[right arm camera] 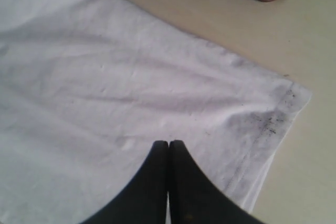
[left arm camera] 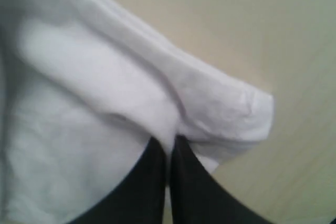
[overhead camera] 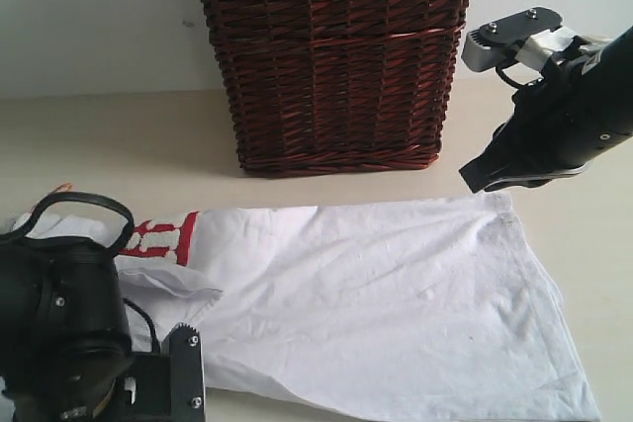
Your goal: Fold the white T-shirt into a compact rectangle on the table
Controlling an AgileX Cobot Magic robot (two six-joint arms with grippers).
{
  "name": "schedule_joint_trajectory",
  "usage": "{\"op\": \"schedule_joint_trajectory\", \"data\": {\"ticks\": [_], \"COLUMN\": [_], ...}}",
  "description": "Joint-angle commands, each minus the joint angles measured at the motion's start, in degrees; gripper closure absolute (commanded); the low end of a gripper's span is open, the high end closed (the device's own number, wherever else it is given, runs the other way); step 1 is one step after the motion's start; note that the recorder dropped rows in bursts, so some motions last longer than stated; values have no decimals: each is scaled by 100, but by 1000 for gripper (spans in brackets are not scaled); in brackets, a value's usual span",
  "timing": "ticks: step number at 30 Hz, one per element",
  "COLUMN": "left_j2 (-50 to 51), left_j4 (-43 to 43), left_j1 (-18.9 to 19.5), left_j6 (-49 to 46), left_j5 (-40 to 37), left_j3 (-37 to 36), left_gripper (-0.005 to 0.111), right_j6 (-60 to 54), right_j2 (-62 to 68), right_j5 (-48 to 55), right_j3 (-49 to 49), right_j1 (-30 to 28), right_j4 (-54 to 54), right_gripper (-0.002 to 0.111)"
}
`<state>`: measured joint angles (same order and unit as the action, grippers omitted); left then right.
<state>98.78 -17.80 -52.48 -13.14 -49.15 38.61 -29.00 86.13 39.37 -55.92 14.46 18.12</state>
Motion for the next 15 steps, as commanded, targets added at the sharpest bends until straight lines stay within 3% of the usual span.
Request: {"op": "schedule_joint_trajectory", "data": {"ticks": [1,6,11,13,15], "left_j2": [-140,-394,-450,-408,-339], "left_j4": [-721,-1575,-2151,-2225,-2225], "left_j1": [-21,2,71,217,369], "left_j6": [94,94,142,130,130], "left_j5": [-721,-957,-279,134,445], "left_j3": [613,1347,1705,1716,1716], "left_gripper": [107,107,106,101,87], "right_j6": [-38,-72,-96,-93,-93], "right_j2": [-25,-25,-25,-25,-25], "right_j5": [-54,-98,-97,-86,-61], "right_j3": [8,8,8,8,8], "right_j1": [15,15,15,15,15], "right_j4": [32,32,32,36,36], "right_gripper": [108,108,108,108,108]}}
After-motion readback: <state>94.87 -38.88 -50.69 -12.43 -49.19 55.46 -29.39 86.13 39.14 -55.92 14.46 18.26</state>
